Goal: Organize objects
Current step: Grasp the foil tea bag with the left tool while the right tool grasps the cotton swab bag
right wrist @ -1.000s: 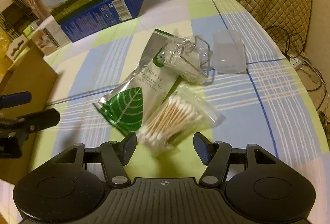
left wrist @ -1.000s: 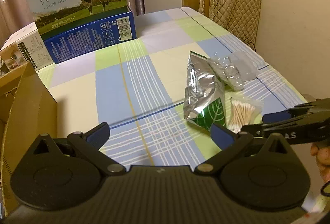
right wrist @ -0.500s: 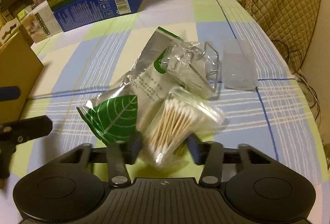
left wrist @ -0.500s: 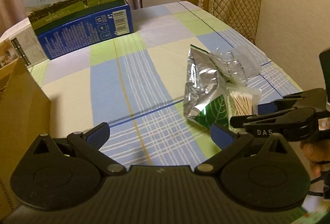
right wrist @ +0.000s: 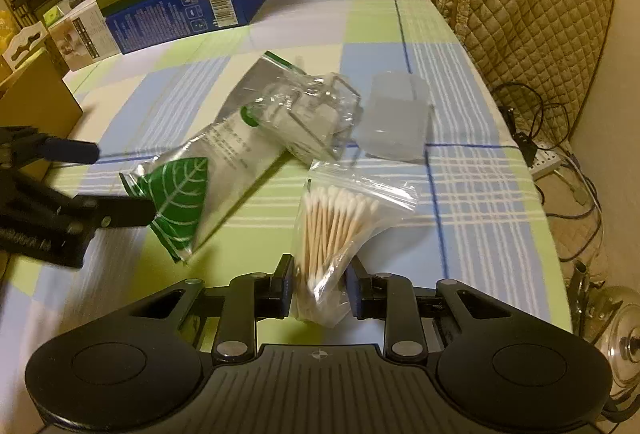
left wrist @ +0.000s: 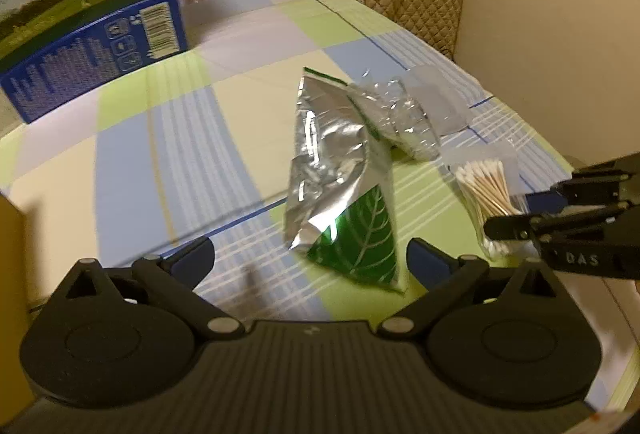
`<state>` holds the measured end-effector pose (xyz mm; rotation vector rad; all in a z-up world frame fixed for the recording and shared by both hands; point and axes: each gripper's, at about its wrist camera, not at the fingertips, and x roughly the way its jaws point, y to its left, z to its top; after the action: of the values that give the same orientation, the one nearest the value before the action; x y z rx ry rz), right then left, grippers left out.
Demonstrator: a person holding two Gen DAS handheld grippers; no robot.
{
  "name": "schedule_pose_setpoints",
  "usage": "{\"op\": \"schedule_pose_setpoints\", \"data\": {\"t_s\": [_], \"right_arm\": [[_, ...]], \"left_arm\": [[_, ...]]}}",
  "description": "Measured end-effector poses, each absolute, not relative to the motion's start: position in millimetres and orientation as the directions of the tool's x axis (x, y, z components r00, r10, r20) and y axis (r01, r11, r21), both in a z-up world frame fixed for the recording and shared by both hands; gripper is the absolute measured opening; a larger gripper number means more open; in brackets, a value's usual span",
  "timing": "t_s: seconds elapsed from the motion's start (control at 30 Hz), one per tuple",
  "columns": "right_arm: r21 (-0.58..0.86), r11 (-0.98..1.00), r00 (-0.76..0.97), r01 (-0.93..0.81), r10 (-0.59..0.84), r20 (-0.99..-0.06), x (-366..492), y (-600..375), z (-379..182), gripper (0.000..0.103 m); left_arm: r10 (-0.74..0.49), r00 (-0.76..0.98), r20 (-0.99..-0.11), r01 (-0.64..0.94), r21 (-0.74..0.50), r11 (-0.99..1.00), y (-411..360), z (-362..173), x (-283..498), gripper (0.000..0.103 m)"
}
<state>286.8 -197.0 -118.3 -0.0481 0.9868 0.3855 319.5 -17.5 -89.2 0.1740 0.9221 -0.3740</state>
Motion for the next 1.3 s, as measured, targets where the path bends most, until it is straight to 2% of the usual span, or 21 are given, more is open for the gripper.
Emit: {"op": "schedule_pose_setpoints", "data": {"t_s": [0.27,0.43,0.57,0.83,1.0,1.13,1.3], "right_arm": [[0.13,0.924,0.484,-0.359,0.304,-0.82,283,-205,-118,0.024],[0.138,0.922,0.482,-0.362,0.312,-0.819,284,-206,-119,0.024],[0.134,0.922,0.482,-0.364,0.31,-0.82,284,-206,-119,0.024],[0.137,0.923,0.481,-0.36,0.309,-0.821,284,-205,-119,0.024],[0.136,0.922,0.478,-0.362,0.309,-0.822,285,-205,-120,0.024],[0.132,0.921,0.473,-0.367,0.307,-0.826,283,-203,-120,0.024],[0.134,0.913,0.458,-0.384,0.315,-0.832,277,-201,-119,0.024]], "left_arm": [[-0.258,0.521,-0.814,0.413,-0.024,0.911,-31,-103,338,0.087],[-0.263,0.512,-0.818,0.419,-0.03,0.908,-36,-108,346,0.073],[-0.273,0.501,-0.821,0.425,-0.042,0.904,-38,-109,348,0.066],[-0.271,0.502,-0.821,0.423,-0.04,0.905,-38,-110,348,0.062],[-0.278,0.513,-0.812,0.438,-0.031,0.899,-39,-104,343,0.041],[-0.284,0.506,-0.814,0.42,-0.054,0.906,-33,-98,339,0.033],[-0.273,0.51,-0.816,0.387,-0.066,0.92,-21,-90,320,0.018]]}}
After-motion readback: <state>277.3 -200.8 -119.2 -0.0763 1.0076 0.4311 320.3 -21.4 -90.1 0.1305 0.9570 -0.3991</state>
